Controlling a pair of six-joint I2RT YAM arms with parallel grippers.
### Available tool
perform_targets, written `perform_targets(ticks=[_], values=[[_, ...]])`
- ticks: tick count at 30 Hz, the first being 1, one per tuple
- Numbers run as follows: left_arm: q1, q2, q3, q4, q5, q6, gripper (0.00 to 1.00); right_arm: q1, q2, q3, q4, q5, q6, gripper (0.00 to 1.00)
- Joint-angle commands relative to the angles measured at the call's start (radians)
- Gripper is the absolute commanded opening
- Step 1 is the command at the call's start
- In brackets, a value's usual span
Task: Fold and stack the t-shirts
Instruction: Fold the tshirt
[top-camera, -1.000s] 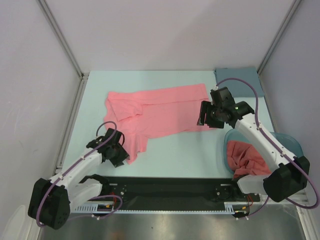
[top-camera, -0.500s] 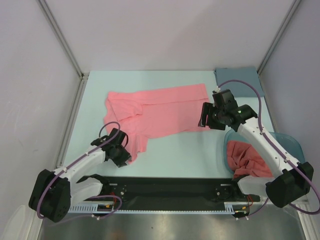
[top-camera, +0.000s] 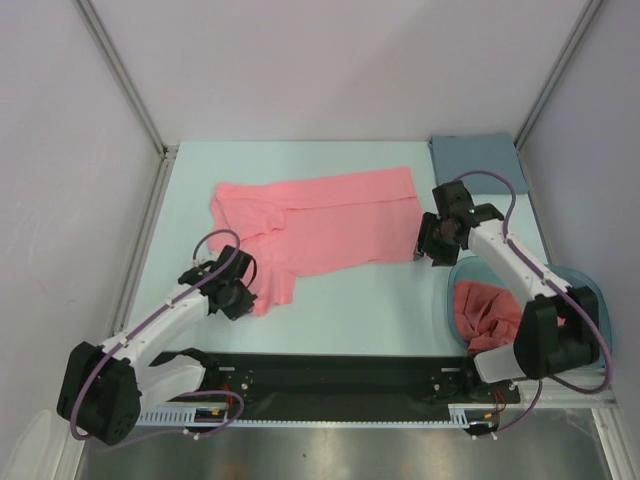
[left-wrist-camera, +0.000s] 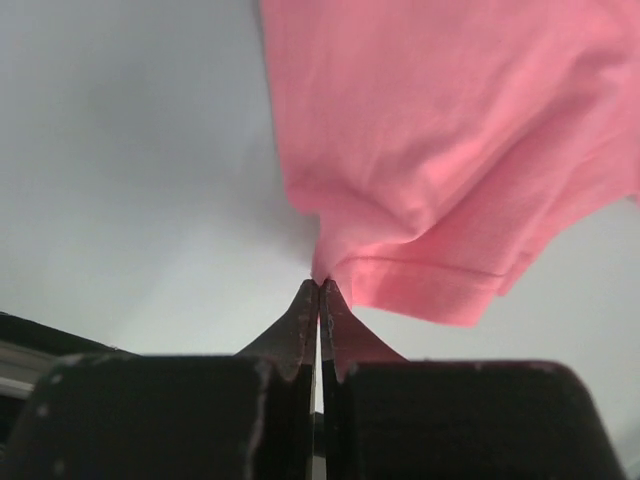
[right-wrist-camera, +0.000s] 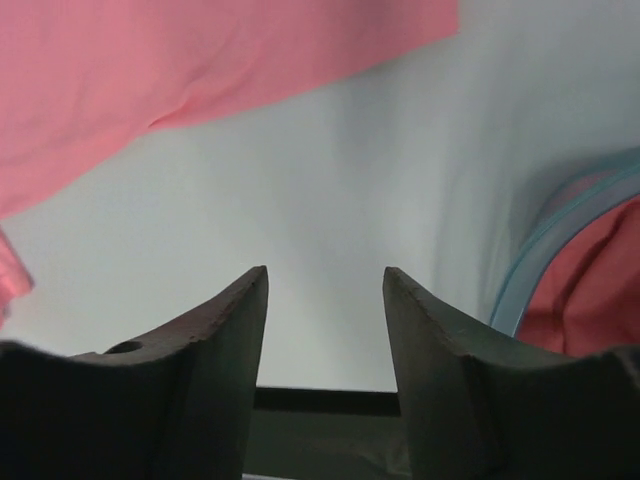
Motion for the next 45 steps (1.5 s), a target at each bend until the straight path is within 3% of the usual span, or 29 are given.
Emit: perform_targets(ticks=[1, 9, 18, 38, 45], values=[[-0.009, -0.008, 0.099, -0.058, -0.117, 0.084, 0.00, -0.056, 0.113, 0.015, 0.071, 0.018, -0.001, 0.54], [-0.007, -0.022, 0.148, -0.063, -0.182, 0.210, 0.00, -0.137, 0.294, 0.041, 0.173, 0.039, 0.027, 0.45], [-0.009, -0.060, 0.182, -0.082, -0.215, 0.285, 0.00, -0.163, 0.401, 0.091, 0.226, 0.068, 0.036, 0.47], [-0.007, -0.097, 0.208, -0.107, -0.234, 0.321, 0.00, -0.205, 0.448, 0.053, 0.263, 0.093, 0.064, 0.45], [-0.007, -0.100, 0.210, -0.109, -0.225, 0.313, 0.00, -0.205, 0.452, 0.059, 0.276, 0.075, 0.059, 0.28]])
